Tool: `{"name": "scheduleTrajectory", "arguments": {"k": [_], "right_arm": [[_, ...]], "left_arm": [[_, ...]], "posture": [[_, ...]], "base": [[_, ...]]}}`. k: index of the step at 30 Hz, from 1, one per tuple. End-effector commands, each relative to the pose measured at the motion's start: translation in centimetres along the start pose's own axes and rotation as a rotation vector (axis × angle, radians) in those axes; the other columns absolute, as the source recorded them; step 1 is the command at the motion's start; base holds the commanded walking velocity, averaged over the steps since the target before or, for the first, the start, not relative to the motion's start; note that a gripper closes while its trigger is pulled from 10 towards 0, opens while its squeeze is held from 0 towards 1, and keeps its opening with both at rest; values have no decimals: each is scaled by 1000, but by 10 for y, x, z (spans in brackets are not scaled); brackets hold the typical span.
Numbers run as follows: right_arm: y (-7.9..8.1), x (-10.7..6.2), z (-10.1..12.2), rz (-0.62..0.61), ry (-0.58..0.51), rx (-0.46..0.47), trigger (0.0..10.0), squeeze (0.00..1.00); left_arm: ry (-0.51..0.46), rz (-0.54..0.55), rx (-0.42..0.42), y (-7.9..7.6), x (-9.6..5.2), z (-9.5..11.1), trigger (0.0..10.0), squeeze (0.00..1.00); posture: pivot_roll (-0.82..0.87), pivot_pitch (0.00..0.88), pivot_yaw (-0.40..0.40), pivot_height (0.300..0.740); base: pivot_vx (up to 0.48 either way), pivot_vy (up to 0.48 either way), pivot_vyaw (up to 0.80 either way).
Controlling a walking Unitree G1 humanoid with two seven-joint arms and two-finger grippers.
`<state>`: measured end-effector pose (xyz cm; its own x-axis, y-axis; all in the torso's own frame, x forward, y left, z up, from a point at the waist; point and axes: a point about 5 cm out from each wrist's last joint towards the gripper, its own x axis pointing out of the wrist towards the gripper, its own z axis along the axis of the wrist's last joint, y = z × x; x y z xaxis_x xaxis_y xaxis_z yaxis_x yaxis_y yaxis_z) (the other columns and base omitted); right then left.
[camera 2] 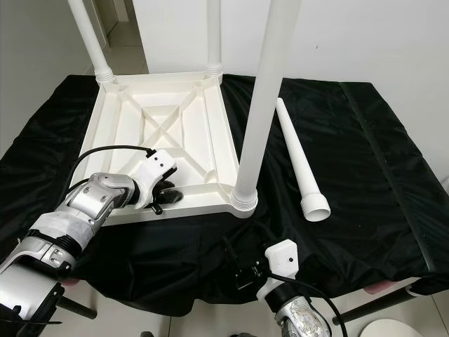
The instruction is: Building children table
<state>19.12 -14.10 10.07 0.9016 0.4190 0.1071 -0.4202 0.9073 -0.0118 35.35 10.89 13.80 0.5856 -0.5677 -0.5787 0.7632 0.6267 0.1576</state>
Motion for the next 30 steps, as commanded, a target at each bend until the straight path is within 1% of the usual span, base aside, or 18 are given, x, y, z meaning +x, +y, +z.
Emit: {"name": "scheduleTrajectory", "arguments": {"k": [1,4,7,10,12,15,17,18,19,21,22,23,24,28,30], "right_arm": [[3,-2,-2,4,19,4,10000,0],[3,-2,-2,5,19,4,10000,0],[1,-1,-2,13,22,-1,10000,0],[1,0,-2,15,22,-1,10000,0],[2,0,-2,21,22,-1,10000,0],[4,1,-2,25,23,2,10000,0],[4,1,-2,25,23,2,10000,0],[4,1,-2,26,24,2,10000,0],[4,1,-2,26,24,2,10000,0],[4,1,-2,29,25,1,10000,0],[3,1,-2,30,26,0,10000,0],[3,1,-2,30,26,0,10000,0],[2,0,-2,30,28,-1,10000,0],[1,0,-2,28,29,-3,10000,0],[1,0,-2,27,30,-3,10000,0]], "left_arm": [[141,280,-116,20,-10,-42,0,0],[141,291,-124,20,-12,-43,0,0],[136,349,-123,14,-26,-41,0,0],[134,364,-133,11,-29,-41,0,0],[120,373,-156,4,-34,-40,0,0],[100,360,-166,-12,-39,-36,0,0],[100,360,-166,-12,-39,-36,0,0],[96,361,-165,-15,-40,-35,0,0],[96,361,-165,-15,-40,-35,0,0],[80,366,-167,-23,-42,-30,0,0],[64,381,-193,-25,-43,-27,0,0],[64,381,-193,-25,-43,-27,0,0],[26,398,-221,-31,-44,-19,0,0],[2,425,-227,-32,-43,-14,0,0],[-12,418,-220,-32,-40,-11,0,0]], "posture": [[-84,129,40,740],[-84,129,40,740],[-76,138,37,740],[-71,143,37,740],[-68,144,40,740],[-63,151,40,740],[-63,151,40,740],[-62,154,38,740],[-62,154,38,740],[-65,157,36,740],[-65,157,36,740],[-65,157,36,740],[-66,158,34,740],[-68,156,34,740],[-68,156,34,740]], "base": [[0,0,0],[0,0,0],[0,0,0],[0,0,0],[0,0,0],[0,0,0],[0,0,0],[0,0,0],[0,0,0],[0,0,0],[0,0,0],[0,0,0],[0,0,0],[0,0,0],[0,0,0]]}}
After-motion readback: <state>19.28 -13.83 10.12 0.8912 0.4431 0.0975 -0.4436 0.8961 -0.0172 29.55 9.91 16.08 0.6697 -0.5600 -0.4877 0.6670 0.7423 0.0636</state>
